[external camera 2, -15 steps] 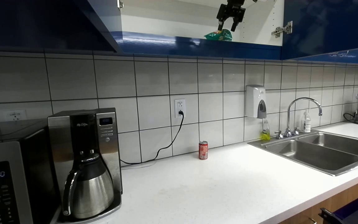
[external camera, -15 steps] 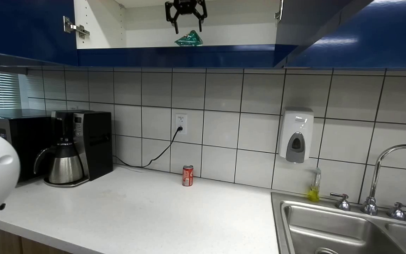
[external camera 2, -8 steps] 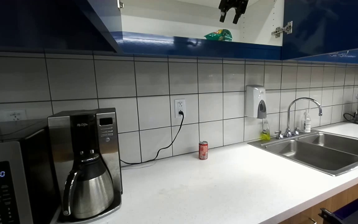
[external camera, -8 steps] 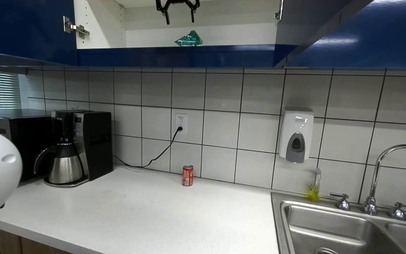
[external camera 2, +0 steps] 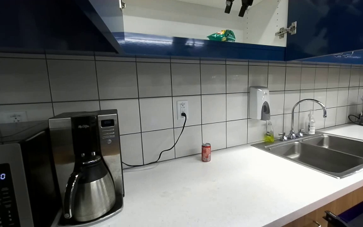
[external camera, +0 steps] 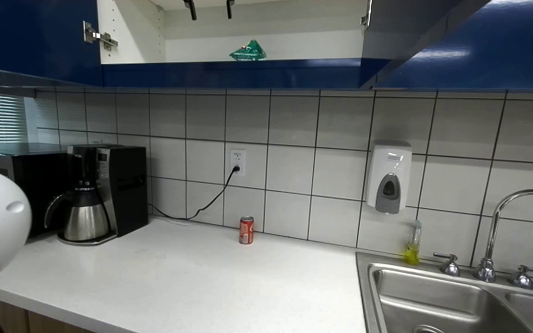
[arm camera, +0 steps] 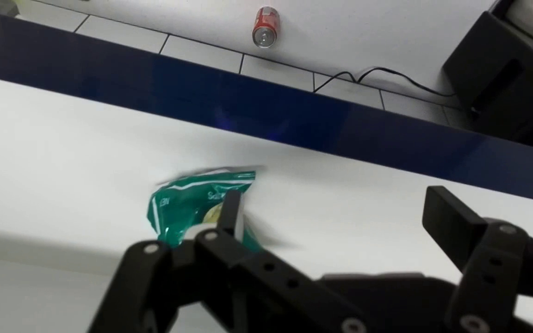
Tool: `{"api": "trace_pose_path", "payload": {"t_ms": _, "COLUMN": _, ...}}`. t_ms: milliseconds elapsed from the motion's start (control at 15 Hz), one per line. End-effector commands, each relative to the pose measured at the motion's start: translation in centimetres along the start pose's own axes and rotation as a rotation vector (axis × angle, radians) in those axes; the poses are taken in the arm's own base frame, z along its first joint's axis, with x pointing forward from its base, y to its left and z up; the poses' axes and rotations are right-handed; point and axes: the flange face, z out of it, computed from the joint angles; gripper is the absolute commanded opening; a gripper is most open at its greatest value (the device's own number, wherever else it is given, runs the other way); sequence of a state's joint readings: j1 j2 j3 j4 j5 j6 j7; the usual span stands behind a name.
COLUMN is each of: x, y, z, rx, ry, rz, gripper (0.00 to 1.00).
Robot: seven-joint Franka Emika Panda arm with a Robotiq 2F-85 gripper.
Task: Put the green snack packet in the top cabinet
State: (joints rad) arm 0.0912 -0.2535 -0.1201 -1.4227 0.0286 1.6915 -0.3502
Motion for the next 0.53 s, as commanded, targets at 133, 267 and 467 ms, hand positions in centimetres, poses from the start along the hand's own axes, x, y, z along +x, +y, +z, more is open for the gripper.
{"api": "trace_pose_path", "payload": {"t_ms": 133, "x": -4.5, "y": -4.2, "z": -0.8, "rx": 0.042, "ry": -0.045, "rz": 0.031, "gripper": 1.0}}
{"api": "trace_pose_path", "payload": {"t_ms": 267, "x": -5.8, "y": -5.2, "z": -0.2, "rx": 0.07, "ry": -0.07, "rz": 0.045, "gripper": 1.0}}
{"api": "trace_pose_path", "payload": {"t_ms": 467, "x": -7.6, "y": -5.9, "z": 0.8, "rx": 0.099, "ry": -0.111, "rz": 0.071, "gripper": 1.0}}
